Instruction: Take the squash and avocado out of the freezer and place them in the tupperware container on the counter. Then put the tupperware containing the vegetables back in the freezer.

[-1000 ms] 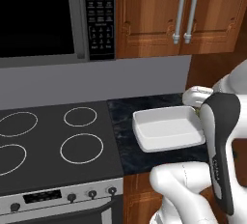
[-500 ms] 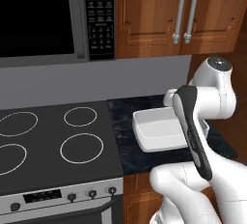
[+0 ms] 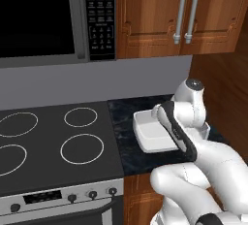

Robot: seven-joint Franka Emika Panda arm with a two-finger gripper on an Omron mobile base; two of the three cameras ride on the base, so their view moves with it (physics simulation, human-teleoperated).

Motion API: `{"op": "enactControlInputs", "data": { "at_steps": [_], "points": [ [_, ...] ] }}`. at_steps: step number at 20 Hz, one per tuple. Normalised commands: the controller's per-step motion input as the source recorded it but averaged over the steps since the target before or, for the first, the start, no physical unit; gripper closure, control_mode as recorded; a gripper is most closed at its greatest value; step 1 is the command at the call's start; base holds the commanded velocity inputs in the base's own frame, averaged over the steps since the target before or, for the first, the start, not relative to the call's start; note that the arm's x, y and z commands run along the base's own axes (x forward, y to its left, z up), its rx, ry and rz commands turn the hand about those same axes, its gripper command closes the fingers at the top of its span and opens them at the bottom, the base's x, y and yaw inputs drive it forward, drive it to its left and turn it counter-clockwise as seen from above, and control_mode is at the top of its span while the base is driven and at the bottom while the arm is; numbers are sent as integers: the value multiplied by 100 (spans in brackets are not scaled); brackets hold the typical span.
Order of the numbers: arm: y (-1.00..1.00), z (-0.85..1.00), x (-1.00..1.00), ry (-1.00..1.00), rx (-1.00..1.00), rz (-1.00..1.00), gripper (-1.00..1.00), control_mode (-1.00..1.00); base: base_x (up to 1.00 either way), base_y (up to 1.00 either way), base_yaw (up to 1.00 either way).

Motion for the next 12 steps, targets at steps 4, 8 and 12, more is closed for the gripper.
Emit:
{"op": "enactControlInputs", "data": {
  "at_steps": [4,8,12],
  "points": [
    [0,-67,84,6,0,14,100,-100,0,0,0],
    [0,-49,78,4,0,10,100,-100,0,0,0],
    [0,-47,62,4,0,9,100,-100,0,0,0]
  ]
}}
